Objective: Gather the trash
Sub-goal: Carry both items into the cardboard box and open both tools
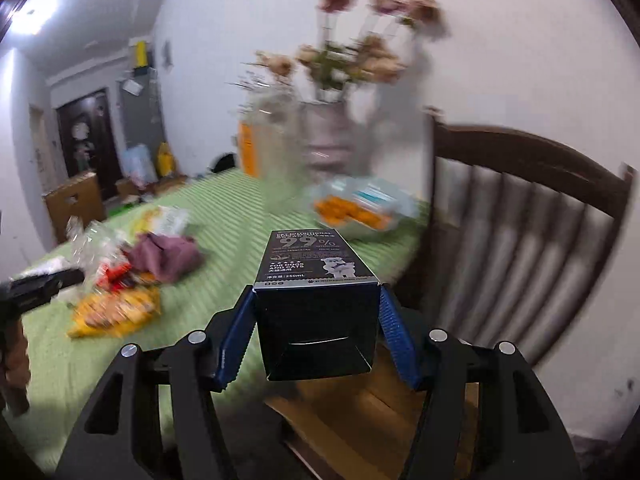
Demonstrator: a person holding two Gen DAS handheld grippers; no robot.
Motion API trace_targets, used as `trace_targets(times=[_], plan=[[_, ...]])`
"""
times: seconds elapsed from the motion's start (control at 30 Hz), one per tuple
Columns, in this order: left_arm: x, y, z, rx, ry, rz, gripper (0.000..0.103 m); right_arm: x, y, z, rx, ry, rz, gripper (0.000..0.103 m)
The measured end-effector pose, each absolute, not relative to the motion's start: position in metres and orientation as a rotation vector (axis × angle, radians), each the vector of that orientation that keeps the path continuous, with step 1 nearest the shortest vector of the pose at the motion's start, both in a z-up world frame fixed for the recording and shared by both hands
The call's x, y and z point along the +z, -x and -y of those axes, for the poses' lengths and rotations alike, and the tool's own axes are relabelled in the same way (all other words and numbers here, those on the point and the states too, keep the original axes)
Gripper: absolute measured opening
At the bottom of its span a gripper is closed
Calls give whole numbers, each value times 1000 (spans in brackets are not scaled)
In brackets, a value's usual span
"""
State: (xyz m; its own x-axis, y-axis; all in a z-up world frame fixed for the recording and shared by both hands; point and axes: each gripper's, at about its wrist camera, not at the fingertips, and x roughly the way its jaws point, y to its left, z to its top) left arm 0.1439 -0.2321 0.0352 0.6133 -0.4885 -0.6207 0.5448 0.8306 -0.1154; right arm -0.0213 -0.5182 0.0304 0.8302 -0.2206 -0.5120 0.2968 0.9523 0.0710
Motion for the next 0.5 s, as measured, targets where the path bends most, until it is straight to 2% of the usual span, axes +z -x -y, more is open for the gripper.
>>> trace_targets(times=[0.33, 0.5], plan=[[-21, -120, 436, -1073, -415, -896, 21, -60, 85, 616, -390, -259, -943, 60], [-77, -101, 522, -1141, -633, -1002, 21, -119, 78, 636, -361, -307, -1110, 60]])
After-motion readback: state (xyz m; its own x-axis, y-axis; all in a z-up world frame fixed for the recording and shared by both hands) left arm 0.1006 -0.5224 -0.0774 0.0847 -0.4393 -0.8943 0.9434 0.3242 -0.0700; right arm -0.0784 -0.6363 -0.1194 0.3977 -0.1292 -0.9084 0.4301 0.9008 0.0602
